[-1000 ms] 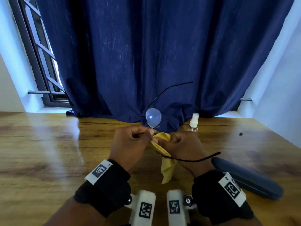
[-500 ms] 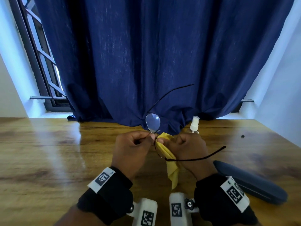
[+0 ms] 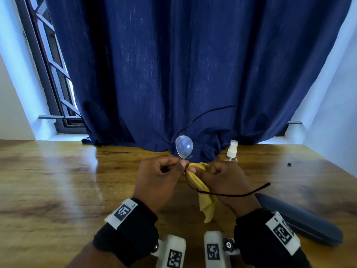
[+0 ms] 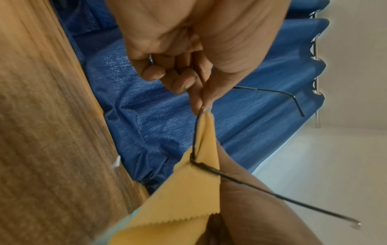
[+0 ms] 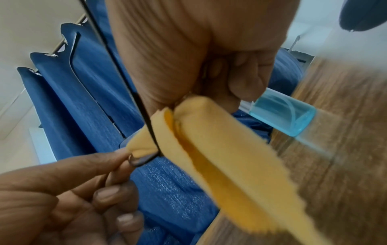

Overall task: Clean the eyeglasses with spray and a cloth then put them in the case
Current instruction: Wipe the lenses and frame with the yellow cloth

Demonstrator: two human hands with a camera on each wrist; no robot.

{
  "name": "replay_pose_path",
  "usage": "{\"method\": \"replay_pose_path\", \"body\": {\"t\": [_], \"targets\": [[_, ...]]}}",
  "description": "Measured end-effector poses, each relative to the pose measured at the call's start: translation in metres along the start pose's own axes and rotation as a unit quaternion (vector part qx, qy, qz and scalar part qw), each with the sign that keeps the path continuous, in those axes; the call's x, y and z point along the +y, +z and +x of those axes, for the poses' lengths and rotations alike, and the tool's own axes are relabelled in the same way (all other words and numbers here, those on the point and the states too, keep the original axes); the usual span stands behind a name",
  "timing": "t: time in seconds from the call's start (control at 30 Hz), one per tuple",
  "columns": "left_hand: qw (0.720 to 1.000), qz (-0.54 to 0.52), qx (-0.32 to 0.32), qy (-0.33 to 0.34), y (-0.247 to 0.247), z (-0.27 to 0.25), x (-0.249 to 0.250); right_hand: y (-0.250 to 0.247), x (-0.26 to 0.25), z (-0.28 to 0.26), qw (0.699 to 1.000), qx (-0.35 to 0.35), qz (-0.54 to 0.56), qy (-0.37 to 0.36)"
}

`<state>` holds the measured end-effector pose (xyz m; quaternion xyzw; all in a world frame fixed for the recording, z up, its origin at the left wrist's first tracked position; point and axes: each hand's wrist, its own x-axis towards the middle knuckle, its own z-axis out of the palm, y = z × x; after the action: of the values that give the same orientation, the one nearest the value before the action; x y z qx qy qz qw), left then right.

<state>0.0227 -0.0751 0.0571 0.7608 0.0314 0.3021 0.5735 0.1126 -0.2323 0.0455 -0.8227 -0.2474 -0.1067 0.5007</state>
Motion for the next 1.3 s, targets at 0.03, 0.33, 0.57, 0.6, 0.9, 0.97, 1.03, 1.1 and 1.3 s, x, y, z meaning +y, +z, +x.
{"method": "replay_pose_path", "body": {"t": [0.03,0.33,0.57,0.6,0.9,0.97,1.03,1.1,1.3], "targets": [[1.000,0.001,0.003,0.008,-0.001,0.000,0.000,-0.001,0.002,0.000,1.000,-0.001,-0.001,0.001],[1.000,-0.005,0.021,0.009,-0.002,0.002,-0.002,-0.001,-0.003,-0.004,0.999,-0.050,-0.009,-0.009],[1.000,0.003,0.002,0.026,-0.002,0.003,-0.003,0.000,0.001,0.001,0.999,0.025,-0.043,-0.005],[1.000,0.002,0.008,0.028,-0.003,0.004,-0.004,0.000,0.002,0.001,0.999,0.020,-0.047,-0.003],[1.000,-0.010,0.028,-0.006,-0.005,0.005,-0.007,0.004,-0.005,-0.006,0.998,-0.050,-0.039,-0.023],[1.000,-0.009,0.007,-0.020,-0.003,0.004,-0.006,0.006,-0.006,-0.006,0.999,-0.015,-0.028,-0.021],[0.999,-0.013,-0.014,-0.033,-0.003,0.004,-0.004,0.004,-0.004,-0.005,0.999,0.016,-0.023,-0.021],[0.998,-0.014,-0.037,-0.042,-0.003,0.004,-0.003,0.001,-0.003,-0.003,0.999,0.011,-0.039,-0.017],[0.999,-0.009,-0.021,-0.029,-0.009,0.007,-0.005,-0.004,0.004,0.000,0.997,0.011,-0.073,-0.018]]}}
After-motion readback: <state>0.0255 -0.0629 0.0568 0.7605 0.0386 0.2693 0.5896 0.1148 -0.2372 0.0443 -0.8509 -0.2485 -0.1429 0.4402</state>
